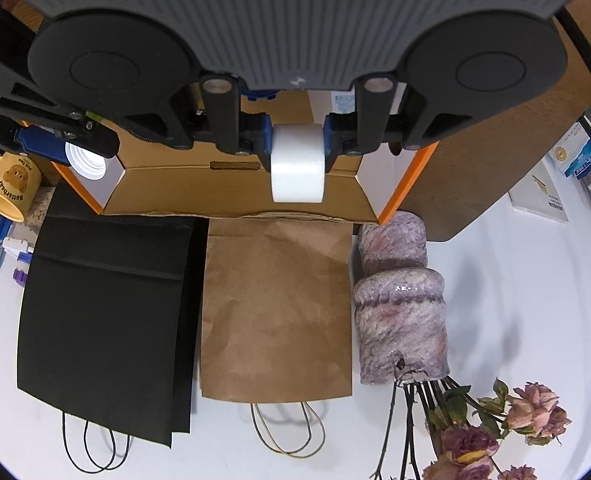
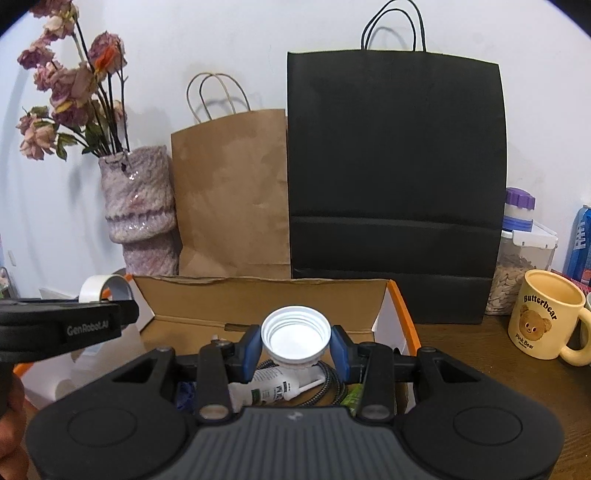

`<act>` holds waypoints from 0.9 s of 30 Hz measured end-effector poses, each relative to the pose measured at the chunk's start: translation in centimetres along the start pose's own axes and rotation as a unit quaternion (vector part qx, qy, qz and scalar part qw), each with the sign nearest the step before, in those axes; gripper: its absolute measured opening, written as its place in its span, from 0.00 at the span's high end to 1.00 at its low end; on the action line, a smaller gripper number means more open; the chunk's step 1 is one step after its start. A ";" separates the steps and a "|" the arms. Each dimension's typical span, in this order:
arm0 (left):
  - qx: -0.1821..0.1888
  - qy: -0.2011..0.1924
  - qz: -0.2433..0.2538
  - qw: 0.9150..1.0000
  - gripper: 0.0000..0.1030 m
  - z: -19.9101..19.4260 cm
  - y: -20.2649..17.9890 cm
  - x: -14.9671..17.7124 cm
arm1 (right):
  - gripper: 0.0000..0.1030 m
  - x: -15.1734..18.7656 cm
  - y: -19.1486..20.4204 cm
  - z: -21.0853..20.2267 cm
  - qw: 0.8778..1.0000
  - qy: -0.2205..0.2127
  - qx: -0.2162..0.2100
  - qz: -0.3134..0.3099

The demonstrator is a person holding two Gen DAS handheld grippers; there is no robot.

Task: Organize rigid objects
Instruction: 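Open both tools to drop the tape roll and cap into the box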

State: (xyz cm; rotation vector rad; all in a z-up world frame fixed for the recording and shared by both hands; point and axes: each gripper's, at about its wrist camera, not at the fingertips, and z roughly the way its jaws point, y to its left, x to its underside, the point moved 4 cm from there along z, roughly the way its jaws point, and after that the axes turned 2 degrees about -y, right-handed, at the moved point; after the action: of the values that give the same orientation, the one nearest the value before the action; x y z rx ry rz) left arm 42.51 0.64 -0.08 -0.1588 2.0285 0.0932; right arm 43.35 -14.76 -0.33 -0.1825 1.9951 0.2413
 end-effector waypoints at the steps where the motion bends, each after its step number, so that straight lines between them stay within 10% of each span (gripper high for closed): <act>1: -0.001 0.001 0.002 1.000 0.76 0.2 0.0 0.1 | 0.62 0.1 0.0 0.1 1.000 0.003 0.000 0.000; 8: 0.003 0.009 0.002 1.000 0.74 0.6 0.1 0.3 | 0.62 0.6 -0.3 0.3 1.000 0.013 -0.001 -0.001; 19: -0.012 -0.025 0.005 1.000 0.02 -0.2 0.8 -0.4 | 0.01 0.5 -1.3 0.0 1.000 0.001 0.009 0.010; 27: -0.013 -0.024 -0.001 1.000 0.00 -0.2 1.1 -0.5 | 0.00 0.5 -1.3 0.0 1.000 0.002 0.016 0.010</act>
State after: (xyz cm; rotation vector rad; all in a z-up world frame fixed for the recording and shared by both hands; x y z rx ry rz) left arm 42.35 1.75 0.47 -0.1723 1.9800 0.1207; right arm 43.46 -16.05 -0.87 -0.1422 2.0040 0.2224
